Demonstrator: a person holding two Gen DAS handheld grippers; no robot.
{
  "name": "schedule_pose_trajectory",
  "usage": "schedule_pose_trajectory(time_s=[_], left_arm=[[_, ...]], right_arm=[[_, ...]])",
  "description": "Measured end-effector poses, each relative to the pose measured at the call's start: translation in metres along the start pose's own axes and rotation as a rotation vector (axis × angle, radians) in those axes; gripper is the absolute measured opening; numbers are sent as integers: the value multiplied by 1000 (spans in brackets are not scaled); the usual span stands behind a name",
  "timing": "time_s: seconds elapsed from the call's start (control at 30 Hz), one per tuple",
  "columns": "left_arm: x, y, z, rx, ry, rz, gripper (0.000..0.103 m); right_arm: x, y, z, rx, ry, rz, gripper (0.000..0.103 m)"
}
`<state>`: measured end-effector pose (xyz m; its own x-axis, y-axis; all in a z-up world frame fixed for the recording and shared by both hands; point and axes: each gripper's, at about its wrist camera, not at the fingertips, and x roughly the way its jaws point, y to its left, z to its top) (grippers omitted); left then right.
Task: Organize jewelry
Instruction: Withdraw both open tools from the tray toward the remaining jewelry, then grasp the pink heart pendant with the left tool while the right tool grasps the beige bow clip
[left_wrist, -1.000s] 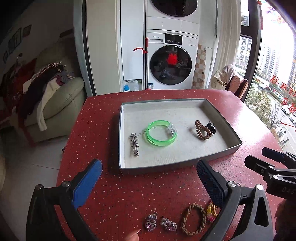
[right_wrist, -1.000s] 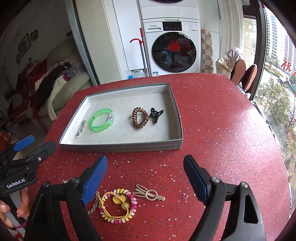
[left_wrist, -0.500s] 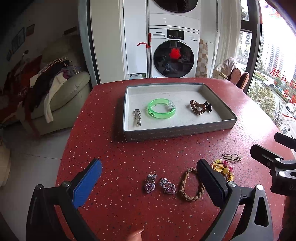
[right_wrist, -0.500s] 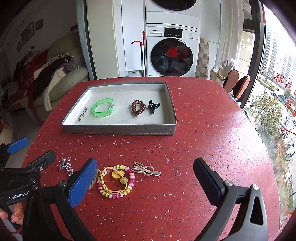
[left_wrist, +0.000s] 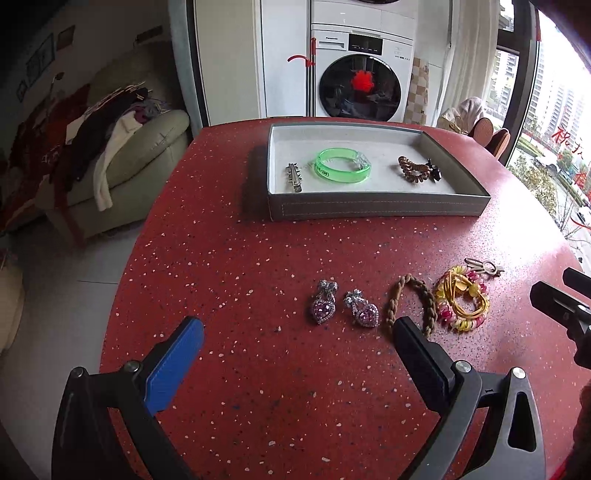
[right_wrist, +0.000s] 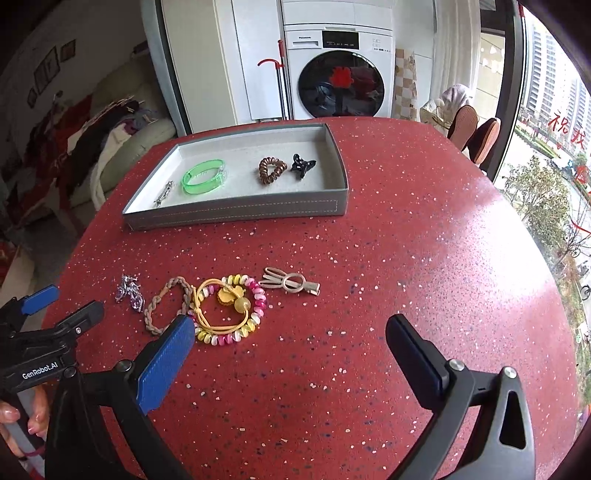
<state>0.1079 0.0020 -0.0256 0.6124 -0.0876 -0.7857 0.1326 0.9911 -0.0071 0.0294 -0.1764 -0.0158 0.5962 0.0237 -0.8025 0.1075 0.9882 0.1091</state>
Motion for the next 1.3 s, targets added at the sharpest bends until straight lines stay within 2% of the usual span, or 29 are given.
schedule_pose_trajectory(time_s=[0.13, 0.27, 0.5, 0.63, 0.8, 0.87, 0.93, 1.3], left_arm=[[10, 8, -8, -21, 46, 10, 103], [17, 10, -10, -14, 53, 46, 103], [31, 15, -8, -4, 70, 65, 103], [38, 15, -4, 16, 74, 76, 103], [45, 15, -2, 33, 82, 73, 103], [46, 13, 0, 38, 80, 65, 103], [48, 11, 2, 47, 79, 59, 103], [56, 4, 11, 45, 76, 21, 103]], right_arm=[[10, -4, -15, 25, 49, 9, 103], [14, -4, -18, 30, 64, 9, 103], [24, -5, -11, 35, 78, 12, 103], [29, -12, 0, 18, 69, -17, 102], [37, -17, 11, -58, 68, -28, 94], [41, -17, 14, -85, 76, -17, 82], [46, -16, 17, -116, 80, -10, 76], [67, -4, 36, -296, 80, 41, 64]])
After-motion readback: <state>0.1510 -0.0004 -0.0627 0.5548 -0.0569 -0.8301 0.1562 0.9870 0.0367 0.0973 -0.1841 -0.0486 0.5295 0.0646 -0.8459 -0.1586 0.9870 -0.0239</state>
